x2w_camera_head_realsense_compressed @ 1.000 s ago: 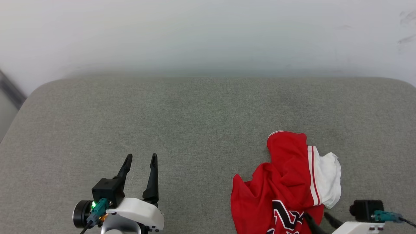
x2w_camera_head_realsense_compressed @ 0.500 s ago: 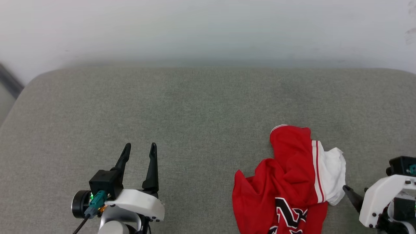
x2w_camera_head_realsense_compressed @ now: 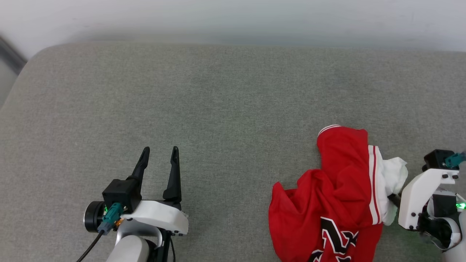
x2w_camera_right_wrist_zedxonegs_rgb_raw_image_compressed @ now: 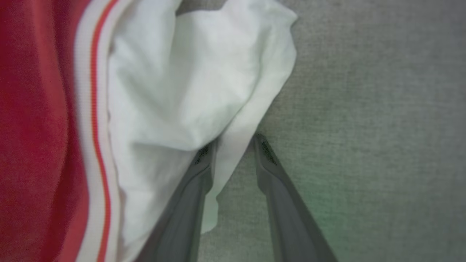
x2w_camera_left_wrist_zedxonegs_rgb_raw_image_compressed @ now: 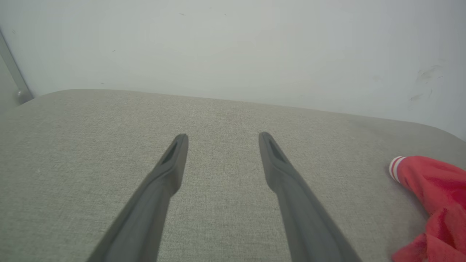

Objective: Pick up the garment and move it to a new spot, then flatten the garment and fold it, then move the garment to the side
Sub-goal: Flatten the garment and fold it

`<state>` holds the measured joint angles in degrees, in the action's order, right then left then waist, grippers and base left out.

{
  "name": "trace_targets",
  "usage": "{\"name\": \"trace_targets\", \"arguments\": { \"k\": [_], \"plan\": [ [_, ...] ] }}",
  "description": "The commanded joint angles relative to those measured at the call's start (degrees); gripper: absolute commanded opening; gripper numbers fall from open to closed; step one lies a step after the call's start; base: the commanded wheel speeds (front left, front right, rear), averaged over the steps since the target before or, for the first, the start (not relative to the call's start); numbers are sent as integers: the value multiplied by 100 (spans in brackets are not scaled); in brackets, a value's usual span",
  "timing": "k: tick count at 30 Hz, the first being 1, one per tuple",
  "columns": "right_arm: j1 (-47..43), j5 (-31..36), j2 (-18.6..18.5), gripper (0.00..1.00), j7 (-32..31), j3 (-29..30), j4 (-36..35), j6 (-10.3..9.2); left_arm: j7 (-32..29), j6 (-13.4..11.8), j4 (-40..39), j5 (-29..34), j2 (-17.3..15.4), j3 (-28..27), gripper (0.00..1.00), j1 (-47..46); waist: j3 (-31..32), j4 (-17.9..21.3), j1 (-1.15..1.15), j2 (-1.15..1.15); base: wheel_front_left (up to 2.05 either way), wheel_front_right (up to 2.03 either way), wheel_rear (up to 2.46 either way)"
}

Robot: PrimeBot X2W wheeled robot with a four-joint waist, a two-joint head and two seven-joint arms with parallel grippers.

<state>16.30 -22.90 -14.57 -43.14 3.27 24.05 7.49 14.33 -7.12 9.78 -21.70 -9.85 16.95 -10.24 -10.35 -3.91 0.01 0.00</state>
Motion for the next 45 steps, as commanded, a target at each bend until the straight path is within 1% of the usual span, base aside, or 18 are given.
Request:
{"name": "trace_targets", "arguments": {
  "k": [1, 4, 7, 11, 13, 15, 17, 21, 22, 23, 25, 27, 33, 36, 41, 43, 44, 45],
  "plan": [
    [-7, 43, 47, 0, 103, -134, 64, 0, 40, -21, 20, 0, -11, -27, 100, 2, 46, 63, -1, 0, 0, 0, 0],
    [202, 179, -197, 0, 435, -109, -355, -2, 45, -38, 45, -12, -48, -80, 100, 72, 134, 198, -1, 0, 0, 0, 0],
    [191, 357, -299, 0, 652, 99, -844, -2, 51, -37, 31, -15, -69, -90, 100, 127, 210, 322, -1, 0, 0, 0, 0],
    [-73, 641, -278, 0, 761, 835, -1443, -1, 48, -64, -5, -5, -96, -80, 100, 156, 275, 439, -1, 0, 0, 0, 0],
    [-276, 737, -161, 0, 777, 1326, -1607, -2, 37, -79, -20, -12, -105, -71, 100, 171, 296, 469, -1, 0, 0, 0, 0],
    [-541, 781, -60, 0, 792, 1805, -1608, -1, 26, -70, -35, -29, -117, -63, 100, 174, 306, 481, -1, 0, 0, 0, 0],
    [-841, 812, 87, 0, 866, 2183, -1376, -1, 14, -60, -40, -40, -126, -43, 100, 189, 317, 476, -1, 0, 0, 0, 0],
    [-1203, 858, 349, 0, 1221, 2513, -557, 0, -23, -67, 0, -69, -128, -22, 100, 225, 357, 445, -1, 0, 0, 0, 0],
    [-1260, 899, 385, 39, 1319, 2513, -310, -1, -24, -71, 11, -73, -137, -24, 100, 237, 367, 444, -1, 0, 0, 0, 0],
    [-1286, 852, 497, 100, 1422, 2506, -50, -1, -25, -73, 21, -88, -146, -24, 100, 254, 380, 443, -1, 0, 0, 0, 0],
    [-1224, 819, 552, 100, 1718, 2477, 314, -1, -36, -81, 34, -109, -152, -29, 100, 287, 420, 451, -1, 0, 0, 0, 0],
    [-1147, 773, 584, 100, 2146, 2486, 498, -1, -47, -95, 54, -113, -160, -30, 100, 315, 483, 459, -1, 0, 0, 0, 0],
    [-951, 852, 415, 100, 3578, 2407, 227, -1, -83, -125, 73, -176, -223, -53, 100, 490, 767, 466, -1, 0, 0, 0, 0],
    [-1010, 957, 412, 100, 4060, 2155, -120, -1, -119, -149, 55, -200, -249, -44, 100, 597, 924, 442, -1, 0, 0, 0, 0],
    [-1255, 1044, 568, 100, 4495, 1427, -884, -1, -180, -190, -18, -218, -314, -45, 100, 754, 1088, 398, -1, 0, 0, 0, 0],
    [-1370, 1108, 700, 100, 4564, 1105, -1269, 0, -193, -201, -42, -233, -342, -50, 100, 801, 1131, 385, -1, 0, 0, 0, 0],
    [-1627, 1147, 847, 100, 4550, 675, -1867, -1, -228, -220, -71, -248, -373, -54, 100, 880, 1196, 371, -1, 0, 0, 0, 0],
    [-1724, 1150, 888, 100, 4515, 539, -2036, -1, -235, -234, -83, -250, -380, -50, 100, 898, 1214, 368, -1, 0, 0, 0, 0]
  ]
}}
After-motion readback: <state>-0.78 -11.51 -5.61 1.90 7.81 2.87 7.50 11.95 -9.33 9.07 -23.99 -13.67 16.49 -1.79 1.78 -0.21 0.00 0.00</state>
